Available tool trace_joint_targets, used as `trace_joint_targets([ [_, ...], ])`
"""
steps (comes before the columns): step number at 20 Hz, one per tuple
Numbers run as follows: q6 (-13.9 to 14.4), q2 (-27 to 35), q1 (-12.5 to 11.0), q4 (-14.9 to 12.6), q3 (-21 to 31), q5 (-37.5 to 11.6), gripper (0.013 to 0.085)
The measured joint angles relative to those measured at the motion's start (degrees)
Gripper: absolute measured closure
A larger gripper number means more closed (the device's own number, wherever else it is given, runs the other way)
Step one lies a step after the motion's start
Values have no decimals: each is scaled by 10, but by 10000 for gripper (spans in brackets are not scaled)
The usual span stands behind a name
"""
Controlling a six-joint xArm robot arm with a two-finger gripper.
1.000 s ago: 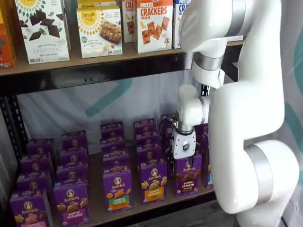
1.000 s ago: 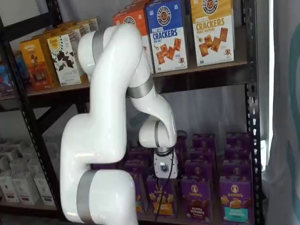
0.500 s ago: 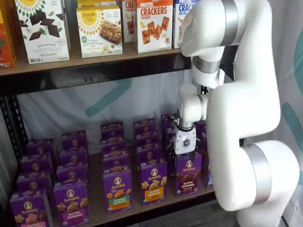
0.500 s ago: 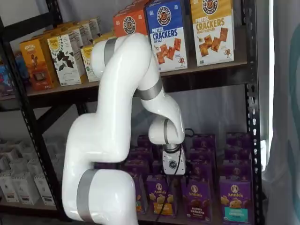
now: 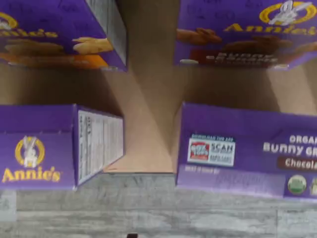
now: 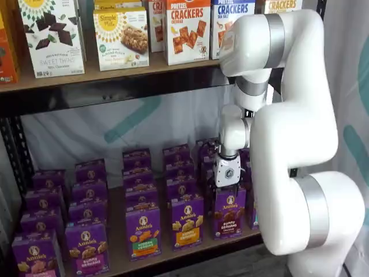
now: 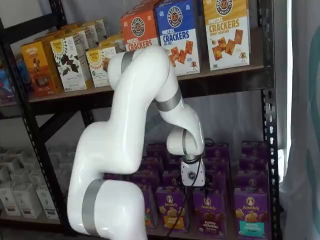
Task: Pick up the purple box with a brown patch in the center, on the bottom shelf, the fifth box from the left
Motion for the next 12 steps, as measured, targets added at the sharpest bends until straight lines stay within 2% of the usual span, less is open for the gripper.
trace_joint_targets([
  [4, 8, 17, -3, -11, -25, 7, 130],
  [12, 6, 37, -6, -13, -54, 7, 130],
])
